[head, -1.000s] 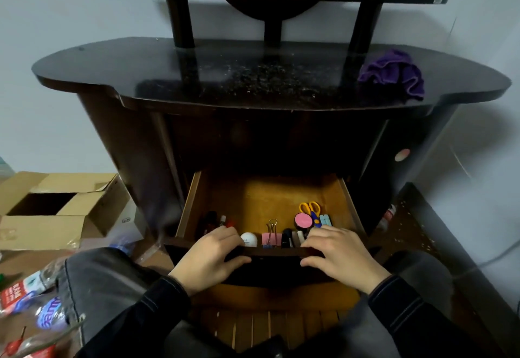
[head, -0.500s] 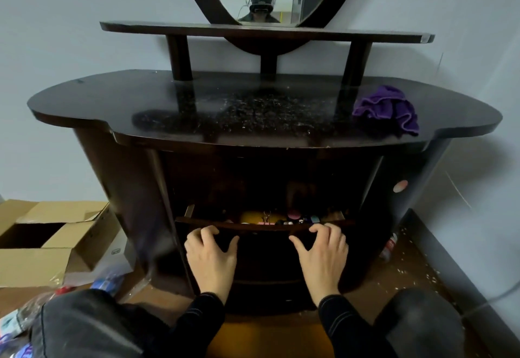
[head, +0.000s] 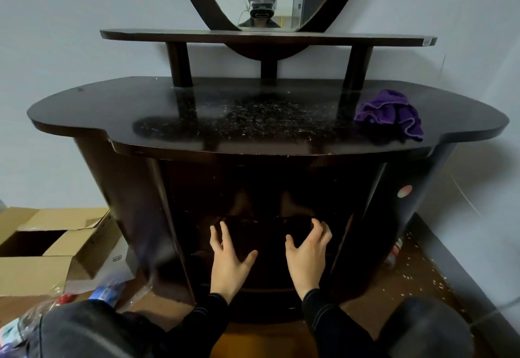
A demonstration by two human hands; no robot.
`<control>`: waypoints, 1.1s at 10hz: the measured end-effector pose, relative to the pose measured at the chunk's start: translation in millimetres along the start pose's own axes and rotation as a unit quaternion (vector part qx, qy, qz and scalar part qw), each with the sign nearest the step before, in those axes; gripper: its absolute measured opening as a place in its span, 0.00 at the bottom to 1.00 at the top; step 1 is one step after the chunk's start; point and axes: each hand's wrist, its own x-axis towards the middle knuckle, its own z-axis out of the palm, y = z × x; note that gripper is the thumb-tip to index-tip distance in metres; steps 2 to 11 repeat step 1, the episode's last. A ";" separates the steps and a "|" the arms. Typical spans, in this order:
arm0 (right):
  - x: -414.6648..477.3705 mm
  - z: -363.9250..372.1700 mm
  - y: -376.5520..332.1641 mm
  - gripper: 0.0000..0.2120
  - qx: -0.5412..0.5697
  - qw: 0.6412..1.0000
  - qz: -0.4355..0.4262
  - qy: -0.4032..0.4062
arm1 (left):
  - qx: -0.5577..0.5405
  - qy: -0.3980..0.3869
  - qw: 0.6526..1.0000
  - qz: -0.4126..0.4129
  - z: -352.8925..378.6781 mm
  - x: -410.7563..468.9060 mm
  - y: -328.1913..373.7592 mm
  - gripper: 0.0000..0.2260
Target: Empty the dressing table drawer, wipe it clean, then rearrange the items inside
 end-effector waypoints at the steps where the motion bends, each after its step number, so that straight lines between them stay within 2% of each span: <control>1: 8.3 -27.8 4.1 0.24 -0.060 0.995 -0.022 -0.080 | 0.016 -0.019 1.000 0.016 -17.7 0.6 -8.7 0.34; 11: 8.3 -27.8 4.1 0.24 -0.060 0.995 -0.022 -0.080 | 0.016 -0.019 1.000 0.016 -17.7 0.6 -8.7 0.34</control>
